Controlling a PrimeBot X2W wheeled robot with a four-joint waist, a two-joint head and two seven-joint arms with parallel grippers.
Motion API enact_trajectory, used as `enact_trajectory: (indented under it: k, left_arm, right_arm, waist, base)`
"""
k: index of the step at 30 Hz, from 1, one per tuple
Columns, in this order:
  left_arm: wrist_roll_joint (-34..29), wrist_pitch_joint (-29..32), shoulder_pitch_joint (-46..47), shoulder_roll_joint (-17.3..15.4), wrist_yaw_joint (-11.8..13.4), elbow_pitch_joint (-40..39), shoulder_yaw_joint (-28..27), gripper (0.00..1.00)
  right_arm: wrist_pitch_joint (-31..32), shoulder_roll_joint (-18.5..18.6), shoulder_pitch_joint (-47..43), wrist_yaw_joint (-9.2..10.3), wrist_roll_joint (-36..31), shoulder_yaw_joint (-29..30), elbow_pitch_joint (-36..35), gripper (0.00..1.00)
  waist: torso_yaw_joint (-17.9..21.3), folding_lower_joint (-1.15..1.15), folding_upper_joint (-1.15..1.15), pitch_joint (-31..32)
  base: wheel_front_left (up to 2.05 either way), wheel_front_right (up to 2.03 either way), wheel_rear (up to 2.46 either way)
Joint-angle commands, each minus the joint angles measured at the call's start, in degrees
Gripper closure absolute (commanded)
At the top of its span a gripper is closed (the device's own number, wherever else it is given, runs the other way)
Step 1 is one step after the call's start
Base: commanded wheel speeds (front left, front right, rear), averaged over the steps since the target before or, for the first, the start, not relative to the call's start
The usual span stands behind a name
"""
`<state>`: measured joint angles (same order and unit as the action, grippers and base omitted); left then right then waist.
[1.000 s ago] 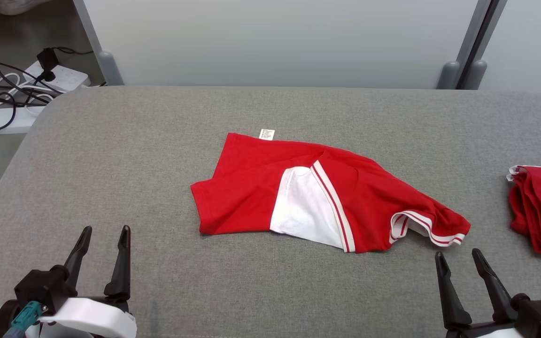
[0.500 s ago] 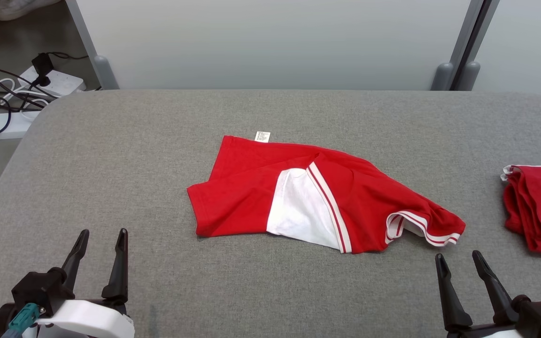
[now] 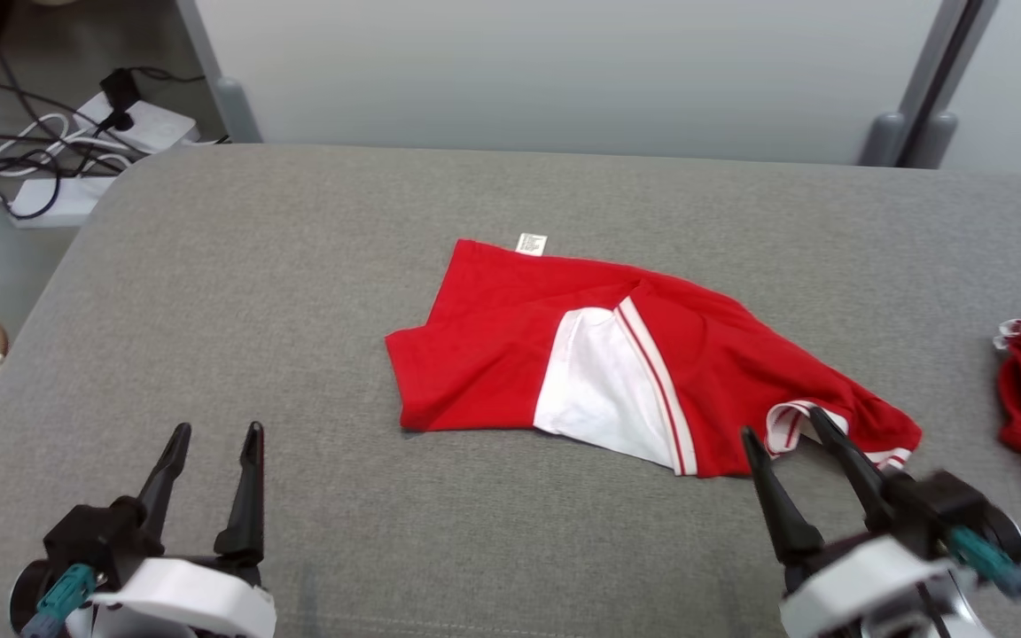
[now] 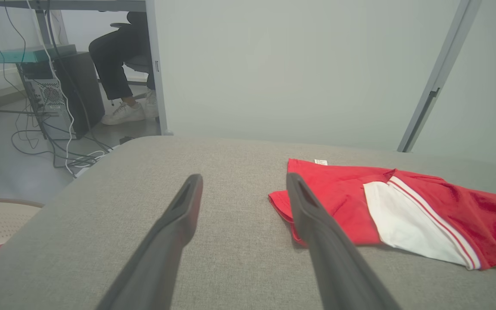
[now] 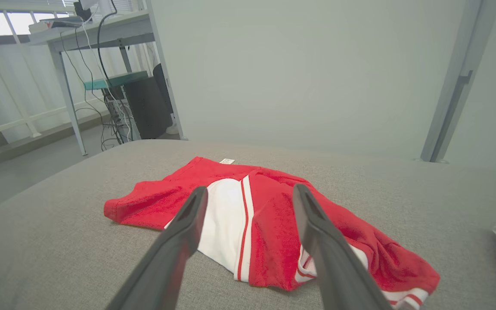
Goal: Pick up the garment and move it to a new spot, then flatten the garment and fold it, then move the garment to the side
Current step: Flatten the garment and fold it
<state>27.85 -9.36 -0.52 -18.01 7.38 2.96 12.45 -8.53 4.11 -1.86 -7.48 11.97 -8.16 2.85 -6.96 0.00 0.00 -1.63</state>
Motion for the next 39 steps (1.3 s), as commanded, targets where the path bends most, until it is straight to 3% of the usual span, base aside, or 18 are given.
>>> enact_trajectory:
  k: [1,5,6,13,22,33,35,37,39]
  left_arm:
    - [0.3,-0.7,4.1,-0.7,0.3,-1.4,-1.7,0.00]
    - [0.3,-1.1,6.0,0.5,-0.3,-0.7,-0.4,0.00]
    - [0.2,-1.4,6.9,1.2,-0.7,-0.3,0.3,0.00]
    - [0.1,-2.6,9.5,3.1,-2.0,2.2,2.4,0.00]
    - [0.2,-4.4,12.1,5.5,-3.7,5.8,3.7,0.00]
    - [-0.1,-5.4,13.8,7.2,-5.3,8.8,3.5,0.00]
    - [-0.2,-5.5,14.1,7.5,-5.7,9.2,3.3,0.00]
    - [-0.4,-5.5,14.3,7.8,-6.0,9.7,3.3,0.00]
    - [-0.6,-5.6,14.3,8.1,-6.3,10.1,3.2,0.00]
  right_arm:
    - [2.6,2.8,5.8,-0.01,-0.9,-4.0,0.0,0.00]
    - [7.4,7.6,14.3,-0.01,-0.1,-12.9,4.6,0.00]
    - [9.8,9.7,18.2,-0.01,0.8,-17.5,7.7,0.00]
    - [15.8,13.7,29.0,-0.01,6.3,-31.1,18.2,0.00]
    - [14.9,14.4,38.0,-0.01,10.4,-40.4,30.4,0.00]
    - [11.1,12.2,44.1,-0.01,11.2,-47.2,41.0,0.00]
    - [10.5,11.6,45.0,-0.01,11.7,-48.1,42.8,0.58]
    - [9.6,11.2,45.5,-0.01,12.5,-48.8,44.2,1.00]
    - [8.9,10.8,46.0,-0.01,13.6,-49.1,45.5,1.00]
  waist:
    - [-1.3,0.00,0.00,-1.0]
    - [-3.7,0.00,0.00,-2.3]
    - [-5.1,0.00,0.00,-3.0]
    - [-9.5,0.00,0.00,-5.0]
    - [-13.2,0.00,0.00,-7.4]
    - [-14.3,0.00,0.00,-8.9]
    - [-14.4,0.00,0.00,-9.1]
    - [-14.5,0.00,0.00,-9.1]
    - [-14.5,0.00,0.00,-9.1]
  base:
    - [0.00,0.00,0.00]
    - [0.00,0.00,0.00]
    - [0.00,0.00,0.00]
    - [0.00,0.00,0.00]
    - [0.00,0.00,0.00]
    - [0.00,0.00,0.00]
    - [0.00,0.00,0.00]
    - [0.00,0.00,0.00]
    - [0.00,0.00,0.00]
